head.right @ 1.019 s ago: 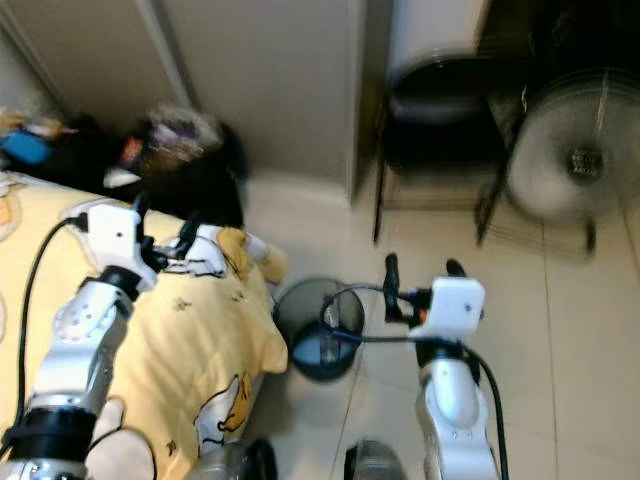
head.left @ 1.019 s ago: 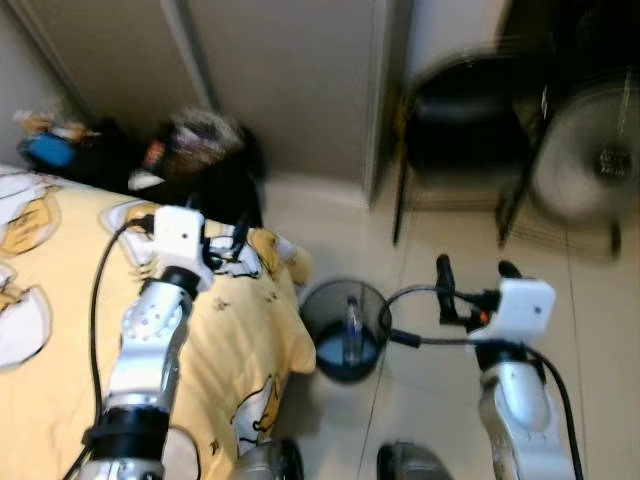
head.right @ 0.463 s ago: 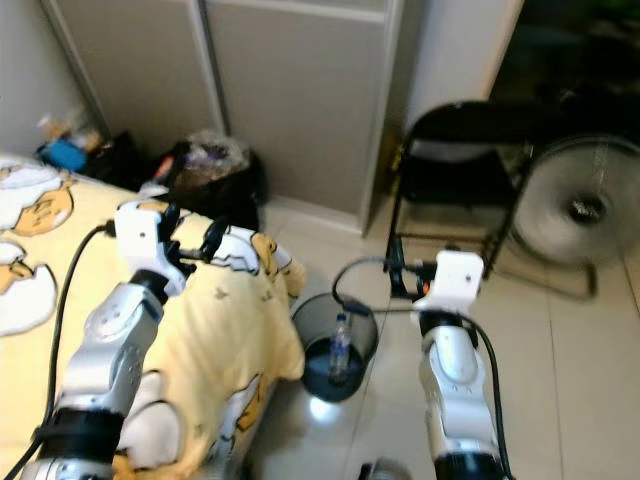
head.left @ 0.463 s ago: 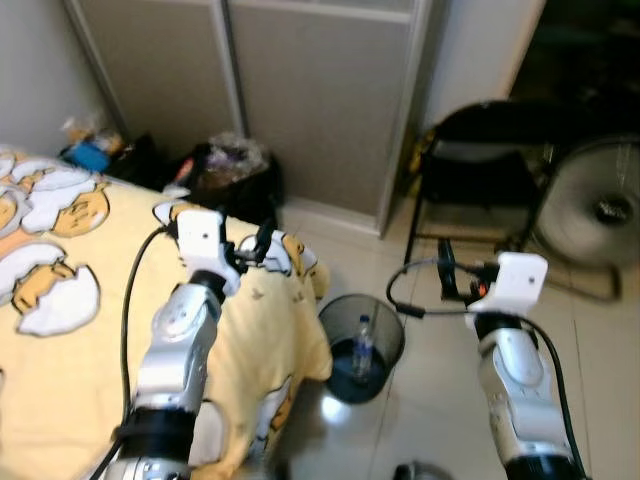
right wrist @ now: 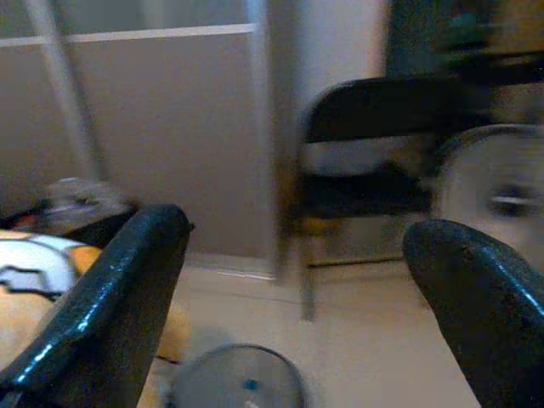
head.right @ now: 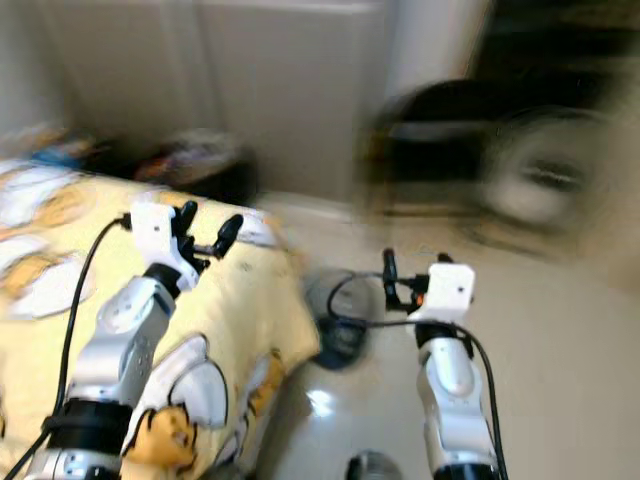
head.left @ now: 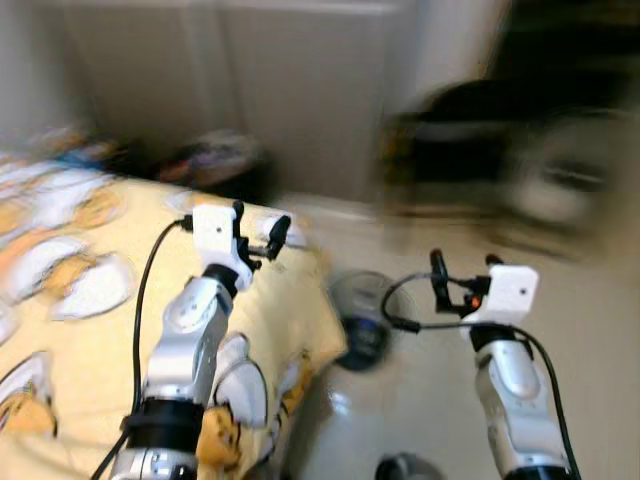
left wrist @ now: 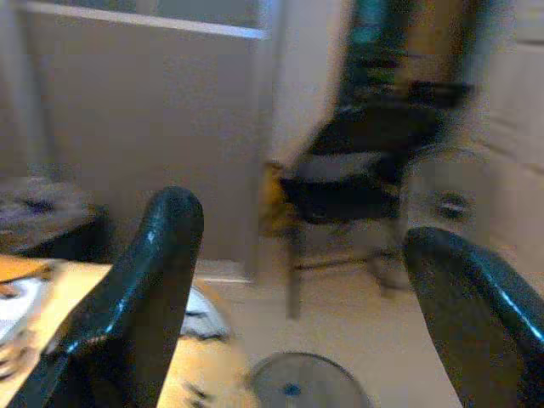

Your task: Clean up the room

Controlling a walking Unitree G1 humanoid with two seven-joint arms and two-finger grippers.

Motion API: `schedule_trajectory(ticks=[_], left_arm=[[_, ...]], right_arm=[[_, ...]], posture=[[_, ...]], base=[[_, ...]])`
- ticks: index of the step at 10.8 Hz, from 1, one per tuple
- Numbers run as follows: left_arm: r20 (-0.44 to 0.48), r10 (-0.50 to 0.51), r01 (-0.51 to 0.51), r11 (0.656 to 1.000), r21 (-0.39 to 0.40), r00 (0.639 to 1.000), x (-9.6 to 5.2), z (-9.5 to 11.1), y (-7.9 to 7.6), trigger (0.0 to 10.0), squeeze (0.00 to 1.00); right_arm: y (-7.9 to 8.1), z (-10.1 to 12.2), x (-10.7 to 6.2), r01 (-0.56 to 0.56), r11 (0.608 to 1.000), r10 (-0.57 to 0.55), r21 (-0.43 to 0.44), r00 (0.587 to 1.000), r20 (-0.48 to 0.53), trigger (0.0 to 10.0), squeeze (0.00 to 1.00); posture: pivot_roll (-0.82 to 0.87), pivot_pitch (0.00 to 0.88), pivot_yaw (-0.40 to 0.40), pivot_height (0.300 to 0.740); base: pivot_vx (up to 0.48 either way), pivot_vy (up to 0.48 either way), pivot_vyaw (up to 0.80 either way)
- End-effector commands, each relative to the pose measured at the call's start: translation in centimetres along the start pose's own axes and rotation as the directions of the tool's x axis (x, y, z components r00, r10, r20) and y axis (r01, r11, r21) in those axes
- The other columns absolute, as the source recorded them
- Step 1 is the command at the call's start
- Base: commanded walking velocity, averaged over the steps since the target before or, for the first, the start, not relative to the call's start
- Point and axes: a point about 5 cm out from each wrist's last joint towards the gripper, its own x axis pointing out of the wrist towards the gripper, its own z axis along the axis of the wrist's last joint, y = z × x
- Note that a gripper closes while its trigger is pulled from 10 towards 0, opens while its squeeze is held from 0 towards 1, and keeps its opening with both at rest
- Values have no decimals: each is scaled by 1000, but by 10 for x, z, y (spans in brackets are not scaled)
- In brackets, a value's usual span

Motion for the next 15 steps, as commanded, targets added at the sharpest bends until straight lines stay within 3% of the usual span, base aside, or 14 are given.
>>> schedule_trajectory(ticks=[1,5,7,10,12,13,15], left_arm=[[21,-27,26,1000,4,999,2,5,-4,10000,0],[18,-25,25,1000,7,1000,2,5,-6,10000,0],[24,-26,26,999,21,999,2,5,-11,10000,0],[26,-4,2,999,43,1000,-1,4,-8,10000,0],[28,121,-123,985,125,992,-3,3,2,10000,0],[35,173,-175,982,69,984,-13,1,15,10000,0],[5,216,-214,968,131,976,-62,-20,33,10000,0]], right_arm=[[0,0,-1,1,1000,-1,-2,1000,5,10000,0],[1,-2,-1,-11,1000,11,-3,1000,0,10000,0],[5,-1,0,-39,999,39,-9,999,1,10000,0],[8,1,4,-66,998,66,-6,998,7,10000,0],[10,3,6,-75,997,75,0,997,26,10000,0],[5,10,1,-45,999,44,7,996,81,10000,0],[2,5,-18,-53,998,54,-27,996,72,10000,0]], posture=[[-155,0,62,740],[-149,0,57,740],[-143,0,51,740],[-122,0,38,740],[-113,0,31,740],[-112,0,31,740],[-98,0,34,740]], base=[[-398,274,0],[-389,282,0],[0,0,0],[0,0,663],[0,0,622],[0,0,575],[0,0,525]])
